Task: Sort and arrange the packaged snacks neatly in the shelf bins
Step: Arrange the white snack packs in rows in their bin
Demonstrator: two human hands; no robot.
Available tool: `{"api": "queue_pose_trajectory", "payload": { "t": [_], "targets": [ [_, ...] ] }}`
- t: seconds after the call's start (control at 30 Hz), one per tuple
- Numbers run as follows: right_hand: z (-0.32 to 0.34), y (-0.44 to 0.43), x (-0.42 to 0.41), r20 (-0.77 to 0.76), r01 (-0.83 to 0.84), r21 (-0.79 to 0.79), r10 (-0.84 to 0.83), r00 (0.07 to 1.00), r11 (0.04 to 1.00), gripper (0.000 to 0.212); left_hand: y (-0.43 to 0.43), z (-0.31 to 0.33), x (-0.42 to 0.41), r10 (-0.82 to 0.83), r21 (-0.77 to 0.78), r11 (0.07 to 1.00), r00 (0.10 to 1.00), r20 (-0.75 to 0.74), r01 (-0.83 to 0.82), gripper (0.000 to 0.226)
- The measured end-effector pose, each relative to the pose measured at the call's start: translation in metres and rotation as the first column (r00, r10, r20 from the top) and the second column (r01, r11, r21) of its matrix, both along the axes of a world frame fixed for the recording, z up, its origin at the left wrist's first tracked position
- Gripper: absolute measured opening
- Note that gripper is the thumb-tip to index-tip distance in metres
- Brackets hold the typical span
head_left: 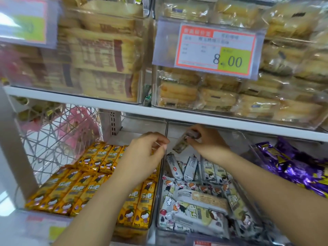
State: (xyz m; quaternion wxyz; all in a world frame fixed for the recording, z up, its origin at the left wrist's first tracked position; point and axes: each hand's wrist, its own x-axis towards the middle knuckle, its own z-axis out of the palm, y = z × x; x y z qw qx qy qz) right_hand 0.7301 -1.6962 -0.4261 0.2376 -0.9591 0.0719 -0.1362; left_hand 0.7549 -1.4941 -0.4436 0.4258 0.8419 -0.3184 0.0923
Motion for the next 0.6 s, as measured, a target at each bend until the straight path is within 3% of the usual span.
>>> {"api": "queue_pose_trajectory", "payload": {
  "t": [0.2, 0.33, 0.43, 0.6],
  "targets": [
    [0.015, -0.006, -0.058, 0.105, 0.073, 0.181, -0.093, 0.990, 0.981, 0.029, -0.012, 0.009, -0.011, -0.052, 0.165, 0.986, 0.995, 0.089, 0.037, 0.024],
    [0.014, -0.025, -0.093, 0.153, 0.084, 0.226, -0.121, 0.981, 0.970, 0.026, -0.042, 0.019, -0.015, -0.132, 0.278, 0.954, 0.990, 0.038, 0.117, 0.027],
    [0.010, -0.042, -0.110, 0.178, 0.098, 0.199, -0.134, 0.975, 0.975, 0.027, -0.081, 0.018, -0.013, -0.179, 0.478, 0.864, 0.984, 0.001, 0.157, 0.032],
    [0.006, -0.061, -0.122, 0.226, 0.112, 0.121, -0.137, 0.964, 0.986, 0.033, -0.126, -0.005, -0.002, -0.087, 0.750, 0.649, 0.992, -0.094, 0.128, 0.024]
  ]
}}
